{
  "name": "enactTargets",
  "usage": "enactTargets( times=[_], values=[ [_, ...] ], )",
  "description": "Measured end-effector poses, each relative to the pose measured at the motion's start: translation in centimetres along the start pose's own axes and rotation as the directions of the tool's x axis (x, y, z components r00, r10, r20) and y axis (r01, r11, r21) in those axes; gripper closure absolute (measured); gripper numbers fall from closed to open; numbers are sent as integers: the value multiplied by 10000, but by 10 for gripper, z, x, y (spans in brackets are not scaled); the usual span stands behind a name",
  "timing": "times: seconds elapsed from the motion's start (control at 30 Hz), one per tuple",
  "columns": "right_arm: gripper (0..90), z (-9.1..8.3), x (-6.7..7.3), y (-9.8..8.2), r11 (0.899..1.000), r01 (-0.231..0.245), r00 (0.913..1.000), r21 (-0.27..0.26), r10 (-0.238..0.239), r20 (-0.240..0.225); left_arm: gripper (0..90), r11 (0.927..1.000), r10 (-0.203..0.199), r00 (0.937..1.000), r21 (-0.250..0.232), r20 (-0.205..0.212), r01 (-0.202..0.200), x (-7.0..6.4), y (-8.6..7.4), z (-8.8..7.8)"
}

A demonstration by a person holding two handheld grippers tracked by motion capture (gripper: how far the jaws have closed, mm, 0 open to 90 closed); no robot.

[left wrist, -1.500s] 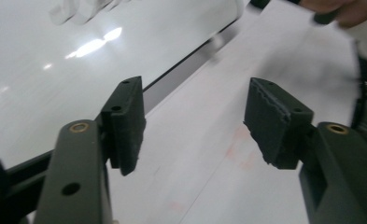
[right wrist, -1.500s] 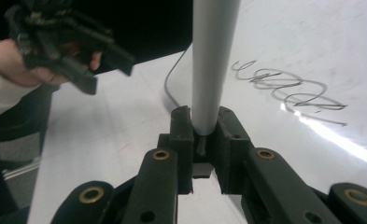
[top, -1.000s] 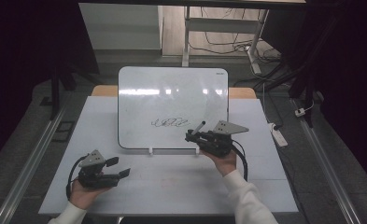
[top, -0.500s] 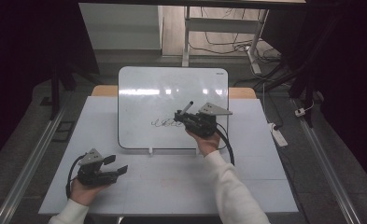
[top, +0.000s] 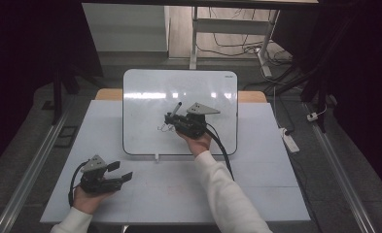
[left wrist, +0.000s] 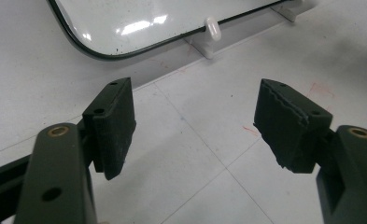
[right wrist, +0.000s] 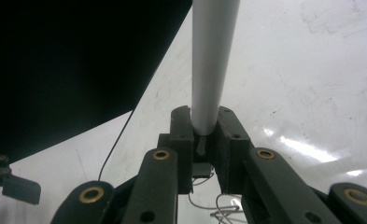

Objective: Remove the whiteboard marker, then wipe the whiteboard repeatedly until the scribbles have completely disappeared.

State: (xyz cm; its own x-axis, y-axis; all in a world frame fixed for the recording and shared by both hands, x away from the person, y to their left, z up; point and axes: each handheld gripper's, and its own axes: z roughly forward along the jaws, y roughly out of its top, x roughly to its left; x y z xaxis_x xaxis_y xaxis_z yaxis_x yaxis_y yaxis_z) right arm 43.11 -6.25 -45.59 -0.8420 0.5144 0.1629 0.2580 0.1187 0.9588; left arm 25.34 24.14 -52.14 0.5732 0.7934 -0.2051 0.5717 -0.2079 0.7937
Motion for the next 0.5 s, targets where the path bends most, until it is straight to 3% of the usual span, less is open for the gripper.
enactTargets(
  times=[0.5],
  values=[
    [789,26,0,-8,9989,253,9993,406,-264,277,295,9999,93,10000,-68,-9,-93,-2,-1,-1]
  ],
)
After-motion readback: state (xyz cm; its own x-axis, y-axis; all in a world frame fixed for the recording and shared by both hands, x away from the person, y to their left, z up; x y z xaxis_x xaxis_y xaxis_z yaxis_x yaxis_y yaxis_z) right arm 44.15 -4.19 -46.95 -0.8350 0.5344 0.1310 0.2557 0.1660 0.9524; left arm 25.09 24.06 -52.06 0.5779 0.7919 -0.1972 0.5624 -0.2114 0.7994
